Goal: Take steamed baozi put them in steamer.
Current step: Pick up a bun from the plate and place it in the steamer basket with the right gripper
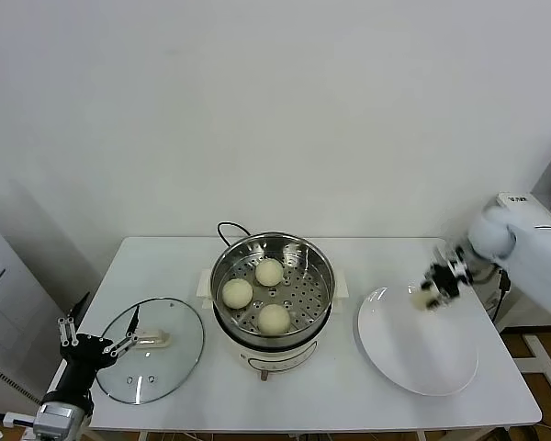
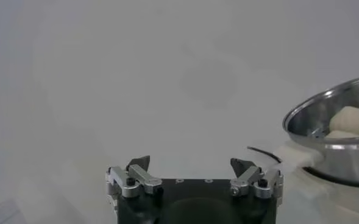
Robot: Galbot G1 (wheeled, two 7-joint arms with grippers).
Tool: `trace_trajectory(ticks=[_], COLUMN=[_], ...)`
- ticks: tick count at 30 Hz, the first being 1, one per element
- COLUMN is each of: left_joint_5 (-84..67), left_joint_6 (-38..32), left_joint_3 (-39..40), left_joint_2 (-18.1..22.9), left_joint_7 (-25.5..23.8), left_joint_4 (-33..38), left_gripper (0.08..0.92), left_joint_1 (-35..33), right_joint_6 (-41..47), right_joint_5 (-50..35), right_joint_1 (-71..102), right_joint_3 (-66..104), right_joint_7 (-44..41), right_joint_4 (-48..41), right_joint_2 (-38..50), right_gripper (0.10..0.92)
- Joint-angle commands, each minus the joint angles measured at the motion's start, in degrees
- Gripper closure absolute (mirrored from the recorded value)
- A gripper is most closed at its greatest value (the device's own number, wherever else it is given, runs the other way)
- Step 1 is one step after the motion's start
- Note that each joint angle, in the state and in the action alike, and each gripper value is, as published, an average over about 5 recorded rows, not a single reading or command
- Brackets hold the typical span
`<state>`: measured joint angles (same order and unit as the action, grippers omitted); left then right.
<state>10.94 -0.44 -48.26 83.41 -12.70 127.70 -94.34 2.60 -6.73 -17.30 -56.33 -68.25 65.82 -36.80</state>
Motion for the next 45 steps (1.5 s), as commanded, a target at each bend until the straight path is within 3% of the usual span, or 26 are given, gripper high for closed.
trace_trajectory(ticks=[1, 7, 14, 22, 31, 45], left_joint_5=[-0.5, -1.0, -1.3, -1.4, -2.5, -2.3], left_joint_6=[-0.1, -0.2, -0.2, -0.3, -0.9, -0.7], left_joint_3=[-0.4, -0.8, -1.0, -0.8, -2.0, -1.6], left_joint_2=[-0.1, 0.3, 0.8, 1.5, 1.5, 1.6], left_joint_7=[0.0, 0.0, 0.0, -0.2, -0.4, -0.3], left_joint_4=[0.1, 0.4, 0.6, 0.2, -0.6, -0.7], left_gripper=[0.177, 0.177, 0.177, 0.177, 0.177, 0.177], left_joint_1=[0.1, 0.1, 0.2, 0.7, 0.4, 0.7], right_joint_6=[10.2, 19.2, 26.2, 28.6, 28.8, 28.9], right_joint_5=[-32.2, -36.9, -30.3, -26.0, -23.9, -24.6], right_joint_1=[-34.0, -31.0, -22.1, -15.5, -14.3, -13.8], right_joint_3=[-22.4, -22.3, -23.3, -22.6, -22.5, -22.5], right_joint_7=[-0.3, 4.1, 9.9, 15.7, 16.5, 16.7], right_joint_4=[1.7, 9.8, 17.8, 15.7, 13.3, 14.1], right_joint_2=[-15.3, -19.8, -20.0, -21.4, -22.1, -20.9], right_gripper=[0.635, 0.635, 0.635, 0.635, 0.631, 0.509])
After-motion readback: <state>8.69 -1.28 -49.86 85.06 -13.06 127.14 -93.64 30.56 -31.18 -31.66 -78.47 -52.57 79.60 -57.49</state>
